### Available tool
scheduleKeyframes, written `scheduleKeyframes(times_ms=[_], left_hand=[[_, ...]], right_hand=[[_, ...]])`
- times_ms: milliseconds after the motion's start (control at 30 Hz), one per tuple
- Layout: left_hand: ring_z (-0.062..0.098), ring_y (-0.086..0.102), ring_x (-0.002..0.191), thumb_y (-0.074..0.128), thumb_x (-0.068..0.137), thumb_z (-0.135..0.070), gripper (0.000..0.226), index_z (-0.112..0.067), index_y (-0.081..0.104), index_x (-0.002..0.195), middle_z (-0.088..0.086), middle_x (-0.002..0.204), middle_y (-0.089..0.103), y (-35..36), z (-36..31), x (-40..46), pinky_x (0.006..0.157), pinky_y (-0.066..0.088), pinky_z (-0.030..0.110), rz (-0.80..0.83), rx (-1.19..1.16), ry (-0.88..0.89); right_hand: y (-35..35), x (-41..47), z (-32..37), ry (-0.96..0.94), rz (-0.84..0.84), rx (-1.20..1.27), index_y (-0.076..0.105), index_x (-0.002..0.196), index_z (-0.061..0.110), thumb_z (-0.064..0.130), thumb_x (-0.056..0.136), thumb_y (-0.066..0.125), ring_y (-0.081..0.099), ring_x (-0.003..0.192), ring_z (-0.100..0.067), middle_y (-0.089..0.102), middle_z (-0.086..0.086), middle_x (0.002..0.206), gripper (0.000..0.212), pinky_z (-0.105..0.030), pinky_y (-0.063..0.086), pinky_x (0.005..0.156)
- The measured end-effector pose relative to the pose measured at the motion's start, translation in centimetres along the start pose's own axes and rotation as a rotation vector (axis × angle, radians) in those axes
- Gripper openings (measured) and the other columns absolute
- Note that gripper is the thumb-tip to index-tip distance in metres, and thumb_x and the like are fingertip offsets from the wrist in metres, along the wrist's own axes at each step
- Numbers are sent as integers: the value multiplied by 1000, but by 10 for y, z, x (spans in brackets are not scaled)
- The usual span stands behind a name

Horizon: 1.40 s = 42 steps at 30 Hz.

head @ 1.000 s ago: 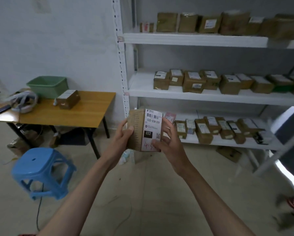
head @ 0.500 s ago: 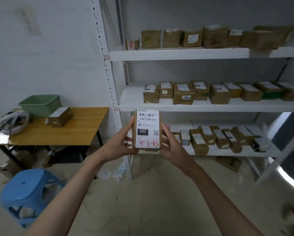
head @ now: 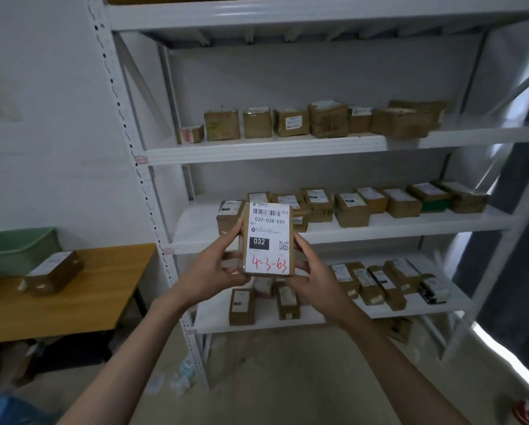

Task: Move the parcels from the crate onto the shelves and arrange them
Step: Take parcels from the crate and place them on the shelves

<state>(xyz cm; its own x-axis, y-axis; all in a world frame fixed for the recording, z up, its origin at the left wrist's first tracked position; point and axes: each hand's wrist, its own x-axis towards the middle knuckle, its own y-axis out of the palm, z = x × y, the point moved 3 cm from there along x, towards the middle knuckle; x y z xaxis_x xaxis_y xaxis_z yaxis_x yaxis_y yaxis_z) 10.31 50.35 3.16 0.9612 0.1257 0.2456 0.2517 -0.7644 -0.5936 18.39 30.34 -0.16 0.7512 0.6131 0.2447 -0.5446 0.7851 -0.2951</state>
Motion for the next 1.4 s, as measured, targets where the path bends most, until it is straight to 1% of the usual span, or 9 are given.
scheduleKeyframes(times_ms=[67,200,467,567,733,867,1033,1267,1400], left_hand=[[9,55,120,79,78,-5,108,-46,12,152,-16,150,36,19,-8,22,85,57,26,6,5,20],[11,53,124,80,76,-5,109,-46,14,152,-16,151,37,70,-28,70,89,57,33,76,-33,66],[12,45,135,81,75,-18,110,-44,9,154,-15,157,29,196,-92,148,100,51,42,306,-113,210],[14,45,136,81,76,-13,110,-43,10,154,-16,157,30,242,-114,176,97,54,44,380,-149,266],[9,44,135,82,77,-15,109,-41,10,155,-17,156,30,313,-152,223,85,54,16,460,-198,340],[8,46,133,78,81,-22,106,-36,4,156,-13,155,34,354,-188,273,100,50,26,449,-157,434],[11,44,135,74,83,-29,108,-36,-7,155,-7,154,38,378,-231,361,108,43,35,400,-116,499],[11,38,139,74,83,-33,103,-41,0,155,-12,150,43,384,-290,478,110,38,42,296,-212,525],[15,45,134,73,85,-36,100,-38,3,155,-10,154,37,396,-304,525,100,39,32,258,-193,498]], right_hand=[[-26,1,-6,11,-38,-17,19,157,35,11,91,69,50,132,-4,50,13,146,87,-35,55,98],[-87,-6,-23,15,-128,-38,23,154,38,9,92,67,50,128,-1,52,21,139,82,-20,55,88],[-213,-54,-59,76,-366,-63,27,156,26,-4,91,64,55,117,13,52,13,141,81,-13,52,83],[-253,-71,-69,104,-455,-107,28,151,34,-5,91,64,55,114,15,53,21,132,80,-10,50,81],[-319,-81,-88,139,-606,-209,27,151,38,-4,88,66,58,115,2,54,20,132,85,-15,53,79],[-381,-59,-95,119,-668,-336,26,152,38,-2,84,69,56,119,0,56,17,133,90,-25,55,87],[-466,4,-84,62,-670,-419,20,157,27,-8,76,71,53,122,3,52,19,137,103,-16,51,89],[-573,92,-69,14,-661,-298,25,152,45,11,86,74,58,121,-5,60,21,128,88,-24,55,91],[-619,127,-78,21,-642,-220,25,151,51,22,90,70,58,122,-9,56,15,137,81,-36,57,92]])
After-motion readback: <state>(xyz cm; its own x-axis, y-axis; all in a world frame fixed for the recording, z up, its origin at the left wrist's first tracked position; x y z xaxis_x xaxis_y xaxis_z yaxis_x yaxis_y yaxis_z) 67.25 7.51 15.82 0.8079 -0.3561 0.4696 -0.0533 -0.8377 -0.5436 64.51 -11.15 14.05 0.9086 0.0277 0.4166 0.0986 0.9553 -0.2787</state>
